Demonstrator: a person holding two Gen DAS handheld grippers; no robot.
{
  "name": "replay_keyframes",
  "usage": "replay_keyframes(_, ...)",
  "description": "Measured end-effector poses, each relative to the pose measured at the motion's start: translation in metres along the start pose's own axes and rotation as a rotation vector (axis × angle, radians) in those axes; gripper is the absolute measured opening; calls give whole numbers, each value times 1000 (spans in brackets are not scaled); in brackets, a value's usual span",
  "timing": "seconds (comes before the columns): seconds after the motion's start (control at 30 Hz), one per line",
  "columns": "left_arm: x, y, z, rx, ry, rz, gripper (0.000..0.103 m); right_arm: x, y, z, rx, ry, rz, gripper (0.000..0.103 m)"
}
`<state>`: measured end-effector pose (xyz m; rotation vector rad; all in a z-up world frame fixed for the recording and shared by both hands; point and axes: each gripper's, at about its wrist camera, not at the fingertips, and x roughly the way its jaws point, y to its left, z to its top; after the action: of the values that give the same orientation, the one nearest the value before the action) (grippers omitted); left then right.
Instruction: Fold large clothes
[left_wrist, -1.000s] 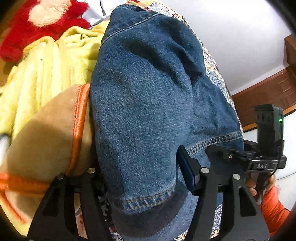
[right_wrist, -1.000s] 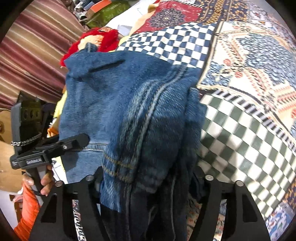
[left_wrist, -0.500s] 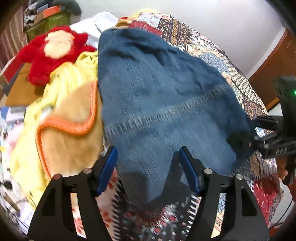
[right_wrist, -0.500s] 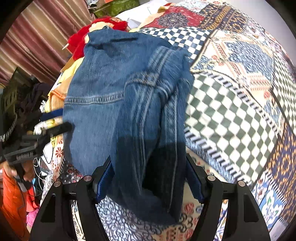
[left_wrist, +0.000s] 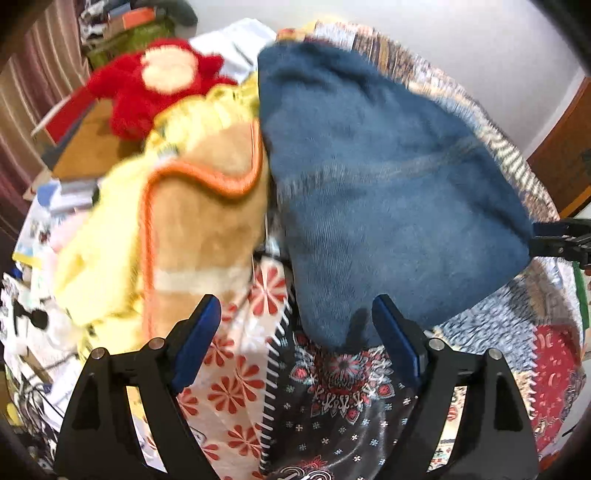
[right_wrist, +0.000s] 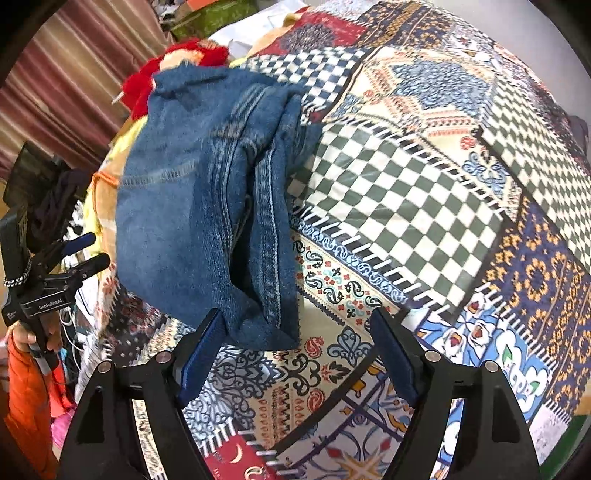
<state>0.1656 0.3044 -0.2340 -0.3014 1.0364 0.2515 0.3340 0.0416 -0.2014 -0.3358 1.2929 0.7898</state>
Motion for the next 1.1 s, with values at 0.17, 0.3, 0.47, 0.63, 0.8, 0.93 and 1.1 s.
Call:
replay_keyframes(0.17, -23, -7, 38, 33, -122, 19, 85, -22, -1, 23, 30, -71, 54, 79)
replay_keyframes(0.3, -14, -12, 68, 85, -158, 22, 91, -27, 6, 50, 15, -111, 69, 79)
replay_keyframes(0.47, 36, -15, 107, 148, -104, 70, 91, -4, 40, 84, -21, -135, 70, 79)
replay_keyframes(0.63, 72, -11, 135, 120, -100, 49, 91, 33, 54, 113, -55, -128, 41, 79)
replay_keyframes(0.8, 96, -2, 167, 45, -116, 47, 92, 65, 38, 136, -45, -119, -27, 79)
replay_keyframes(0.93, 112, 4, 182, 16, -112, 67, 93, 78, 17, 143, 5, -110, 47, 79)
replay_keyframes(1.1, 107, -4, 185, 9, -110, 95, 93, 63, 20, 140, 14, -145, 14, 79)
